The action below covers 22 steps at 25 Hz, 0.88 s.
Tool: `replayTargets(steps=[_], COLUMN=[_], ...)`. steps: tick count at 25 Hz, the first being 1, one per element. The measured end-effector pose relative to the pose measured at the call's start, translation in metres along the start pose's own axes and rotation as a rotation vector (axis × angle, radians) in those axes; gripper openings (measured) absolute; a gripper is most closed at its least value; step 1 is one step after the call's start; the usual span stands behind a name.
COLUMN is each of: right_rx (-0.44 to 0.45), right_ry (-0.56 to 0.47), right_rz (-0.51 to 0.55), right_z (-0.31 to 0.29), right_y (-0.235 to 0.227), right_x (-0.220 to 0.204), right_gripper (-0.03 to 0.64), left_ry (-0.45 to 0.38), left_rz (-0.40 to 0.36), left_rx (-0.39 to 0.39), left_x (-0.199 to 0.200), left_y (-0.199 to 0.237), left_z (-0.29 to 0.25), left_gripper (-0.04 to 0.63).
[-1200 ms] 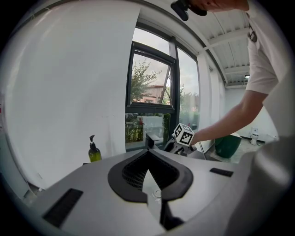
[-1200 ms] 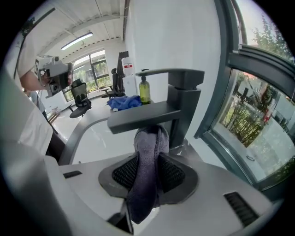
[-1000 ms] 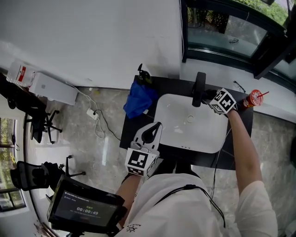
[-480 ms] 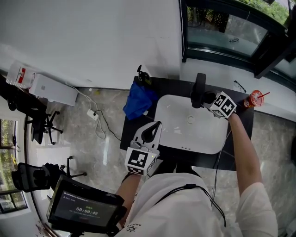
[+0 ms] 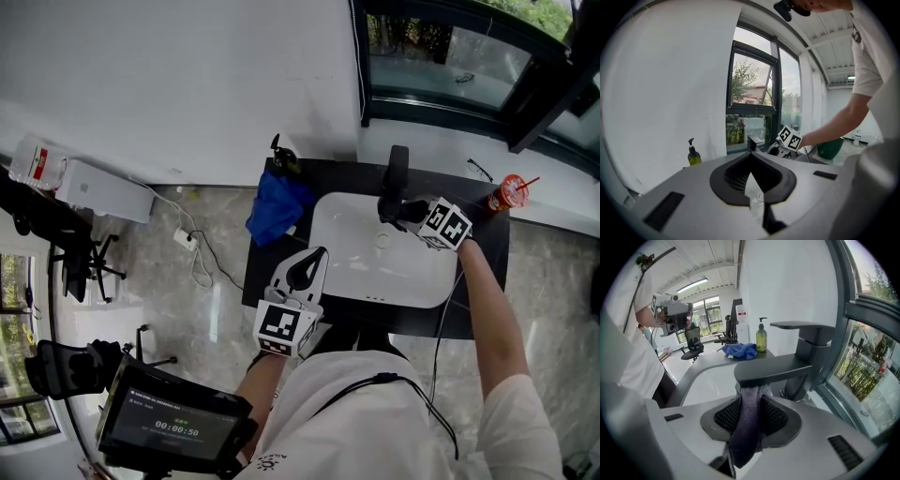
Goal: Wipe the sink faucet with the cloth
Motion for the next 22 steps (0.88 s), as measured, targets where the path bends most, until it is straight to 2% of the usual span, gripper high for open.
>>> replayTargets(steps=[8,13,18,22], right_rx=[0.088,0.118,0.074,-0.013], right_ry=[0.034,0.063,0.031,-0.028], right_rz=[-0.011,-0.071,-0.156,-0.214], right_z=[-0.023,-0.027,-0.009,0.011], right_y=[0.046,0.083,0.096,0.095], right_x=[-0.012,-0.040,-0.060,-0.068], right_gripper=[0.120,0.121,0.121,0.121], left_ry=[-0.008,-0.024,-0.043,-0.057], left_rz=[0.004,0.006,0.007,0.004], left_rx=[-0.012,-0.030,-0.061,-0.088], left_x=[-0.004,-0.004,-0.002,-0.002], left_y=[-0.002,-0.005,-0.010,-0.015], left_z=[0.006,0.008,0.002,-0.006], left_gripper=[-0.006,-0.006,-0.006,-0.006])
Point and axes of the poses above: the fingertips, and each gripper's own axes: z backward along the fingers, y to its left, x out of its top, the point moved 8 cm from there along z, backward along the fingers, and after that the axes turned 6 degrees about x, right-handed, at the moved point
